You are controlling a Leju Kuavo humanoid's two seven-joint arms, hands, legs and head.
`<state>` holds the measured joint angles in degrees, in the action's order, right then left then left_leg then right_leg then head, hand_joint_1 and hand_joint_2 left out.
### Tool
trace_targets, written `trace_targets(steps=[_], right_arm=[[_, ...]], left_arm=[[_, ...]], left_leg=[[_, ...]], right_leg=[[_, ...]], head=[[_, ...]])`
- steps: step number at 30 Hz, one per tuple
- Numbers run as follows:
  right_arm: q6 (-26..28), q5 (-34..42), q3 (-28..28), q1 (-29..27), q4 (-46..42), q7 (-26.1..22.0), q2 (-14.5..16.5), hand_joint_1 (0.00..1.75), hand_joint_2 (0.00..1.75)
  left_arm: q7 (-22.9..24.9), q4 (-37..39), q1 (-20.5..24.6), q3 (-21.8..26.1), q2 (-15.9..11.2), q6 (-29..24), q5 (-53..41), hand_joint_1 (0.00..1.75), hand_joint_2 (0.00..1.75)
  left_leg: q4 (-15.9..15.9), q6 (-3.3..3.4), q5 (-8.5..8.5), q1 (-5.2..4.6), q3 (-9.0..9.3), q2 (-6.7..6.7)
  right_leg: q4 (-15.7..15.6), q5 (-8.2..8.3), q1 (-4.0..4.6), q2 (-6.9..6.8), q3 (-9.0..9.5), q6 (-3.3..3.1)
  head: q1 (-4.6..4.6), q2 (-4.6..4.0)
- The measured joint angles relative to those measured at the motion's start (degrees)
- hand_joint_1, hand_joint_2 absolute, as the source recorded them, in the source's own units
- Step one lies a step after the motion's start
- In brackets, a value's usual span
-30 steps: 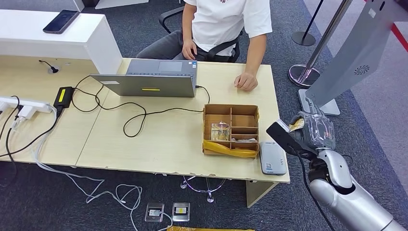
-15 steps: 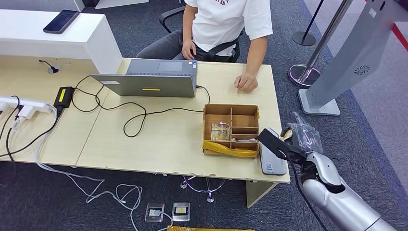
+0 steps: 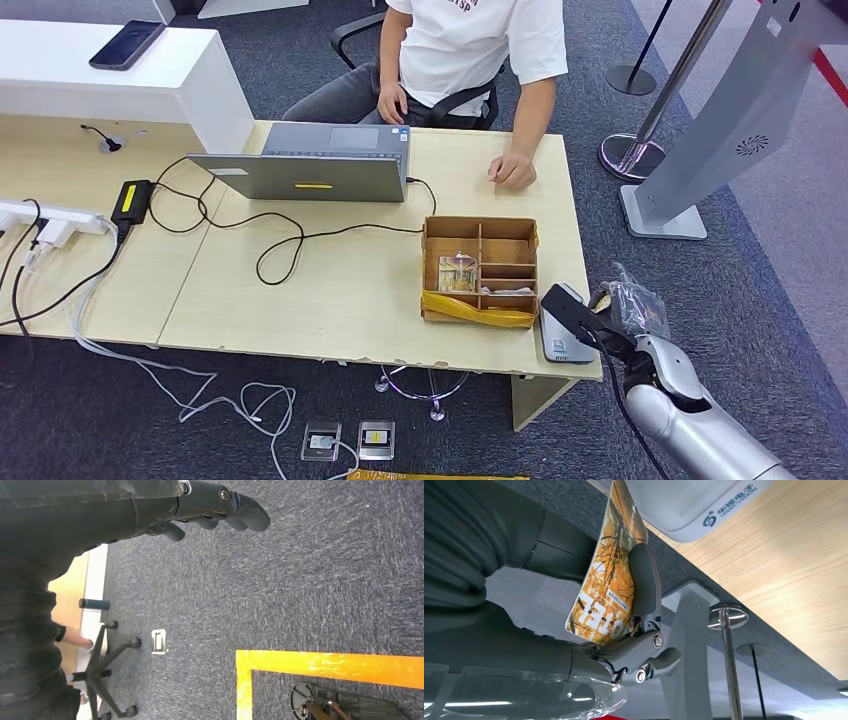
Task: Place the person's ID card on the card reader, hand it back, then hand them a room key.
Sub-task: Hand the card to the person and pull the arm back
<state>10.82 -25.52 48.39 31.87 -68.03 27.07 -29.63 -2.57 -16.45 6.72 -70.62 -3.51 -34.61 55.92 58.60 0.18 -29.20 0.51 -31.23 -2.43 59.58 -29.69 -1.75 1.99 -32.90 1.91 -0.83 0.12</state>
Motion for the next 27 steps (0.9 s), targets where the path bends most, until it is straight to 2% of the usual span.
trace_targets(steps=[27], right_arm=[[1.13,1.32,0.0,0.24,4.76,-2.21,3.13,1.75,1.75]], left_arm=[[0.1,-0.18,0.01,0.0,-0.01,-0.01,0.51,0.0,1.75]], left_leg=[[0.0,-0.03,0.03,0.01,0.08,0.08]], right_leg=[[0.0,0.05,0.02,0.02,0.06,-0.06]], head=[[-0.01,-0.01]])
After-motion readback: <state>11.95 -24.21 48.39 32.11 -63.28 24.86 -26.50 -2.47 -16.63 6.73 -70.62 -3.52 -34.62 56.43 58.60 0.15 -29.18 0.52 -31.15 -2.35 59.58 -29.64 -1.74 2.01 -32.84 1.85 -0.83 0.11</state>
